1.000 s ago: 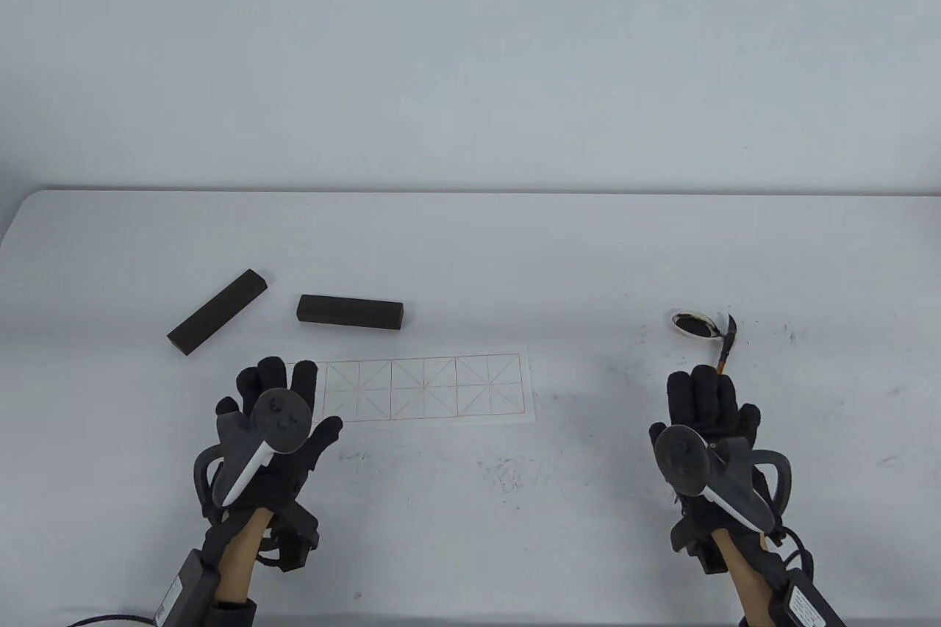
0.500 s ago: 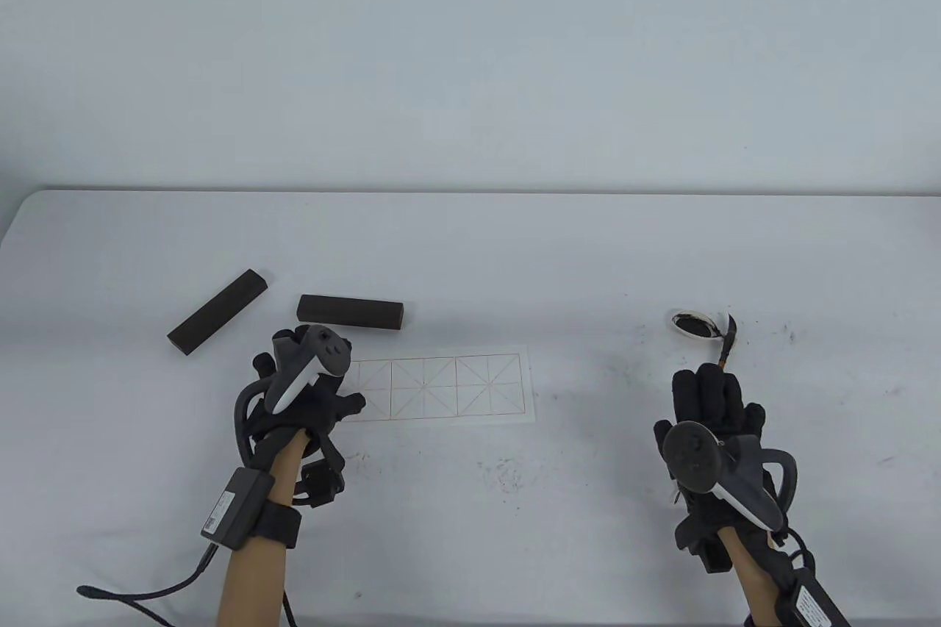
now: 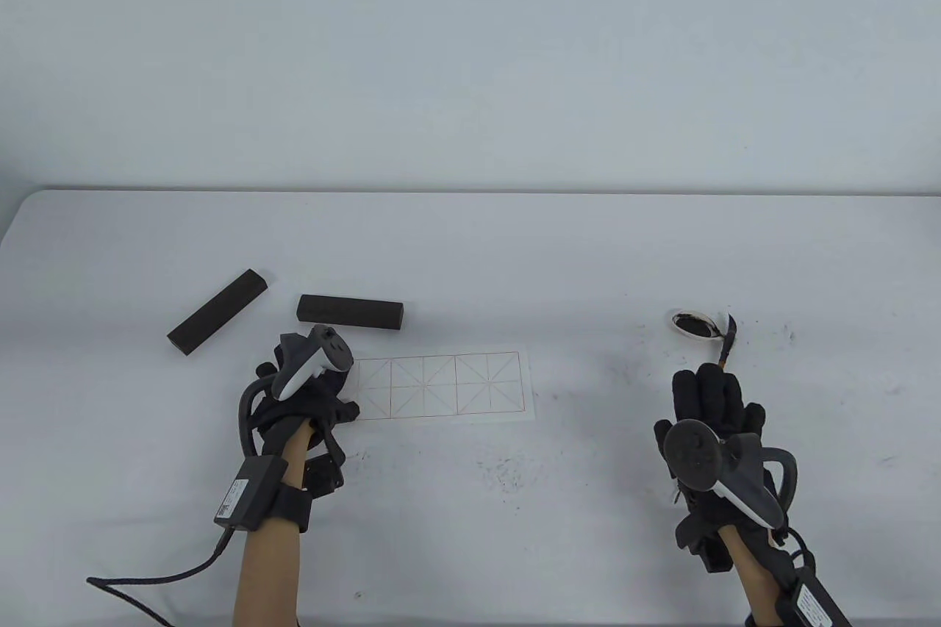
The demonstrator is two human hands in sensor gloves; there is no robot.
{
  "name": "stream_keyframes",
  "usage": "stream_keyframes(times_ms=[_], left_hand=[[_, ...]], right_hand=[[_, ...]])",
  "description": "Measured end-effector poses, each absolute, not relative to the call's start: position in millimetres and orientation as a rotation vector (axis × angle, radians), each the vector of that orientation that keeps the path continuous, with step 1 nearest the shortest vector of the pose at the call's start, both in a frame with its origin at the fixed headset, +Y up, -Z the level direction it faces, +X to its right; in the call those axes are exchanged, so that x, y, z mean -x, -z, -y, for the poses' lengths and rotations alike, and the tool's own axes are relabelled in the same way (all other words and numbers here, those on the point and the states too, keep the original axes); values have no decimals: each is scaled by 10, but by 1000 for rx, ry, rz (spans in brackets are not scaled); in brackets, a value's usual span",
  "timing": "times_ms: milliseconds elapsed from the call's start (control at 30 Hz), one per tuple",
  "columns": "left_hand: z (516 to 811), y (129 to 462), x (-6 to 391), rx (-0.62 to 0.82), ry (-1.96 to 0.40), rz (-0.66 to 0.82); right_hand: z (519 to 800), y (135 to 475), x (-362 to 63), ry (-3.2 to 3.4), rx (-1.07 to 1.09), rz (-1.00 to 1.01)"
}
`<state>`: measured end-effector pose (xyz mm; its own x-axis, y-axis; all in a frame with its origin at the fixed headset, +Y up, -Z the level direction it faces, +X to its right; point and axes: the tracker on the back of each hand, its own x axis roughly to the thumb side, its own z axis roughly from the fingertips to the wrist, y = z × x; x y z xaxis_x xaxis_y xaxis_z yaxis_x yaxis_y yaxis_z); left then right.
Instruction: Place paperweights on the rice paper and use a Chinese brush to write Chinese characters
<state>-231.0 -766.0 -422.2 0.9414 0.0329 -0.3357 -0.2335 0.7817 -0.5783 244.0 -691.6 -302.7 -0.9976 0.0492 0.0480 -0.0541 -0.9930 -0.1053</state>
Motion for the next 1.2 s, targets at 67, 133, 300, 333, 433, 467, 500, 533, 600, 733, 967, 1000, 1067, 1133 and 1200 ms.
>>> stream_keyframes(times_ms=[67,133,300,333,433,467,500,533,600,733,967,1000,1067,1133,1200], left_hand=[[7659,4217,2308,661,-147,-314],[7657,4209,2300,667,-150,-309],[7656,4166,2229,657,-105,-269],[7655,4146,2198,654,-89,-249],[7658,4086,2107,638,-58,-191],[7655,4052,2059,629,-42,-163],[7652,4026,2019,617,-29,-140],[7651,4006,1989,609,-19,-123],[7643,3948,1904,602,8,-86],[7639,3818,1721,590,59,-25],[7650,3588,1491,546,84,73],[7654,3551,1465,546,83,81],[7655,3501,1432,545,89,96],[7659,3447,1397,549,91,105],[7663,3398,1368,550,87,115]], right_hand=[[6916,3027,-2439,-3086,-72,164],[6915,3027,-2439,-3086,-72,165],[6911,3029,-2447,-3080,-66,167],[6911,3028,-2447,-3080,-66,167],[6913,3028,-2443,-3082,-69,163],[6915,3028,-2440,-3085,-71,161],[6916,3028,-2439,-3086,-72,158],[6917,3027,-2437,-3087,-73,155],[6928,3030,-2432,-3094,-75,144],[6931,3028,-2422,-3097,-82,142],[6933,3023,-2416,-3092,-90,150],[6935,3022,-2414,-3092,-91,148],[6937,3021,-2408,-3094,-95,142],[6940,3018,-2401,-3096,-100,134],[6941,3016,-2395,-3096,-105,130]])
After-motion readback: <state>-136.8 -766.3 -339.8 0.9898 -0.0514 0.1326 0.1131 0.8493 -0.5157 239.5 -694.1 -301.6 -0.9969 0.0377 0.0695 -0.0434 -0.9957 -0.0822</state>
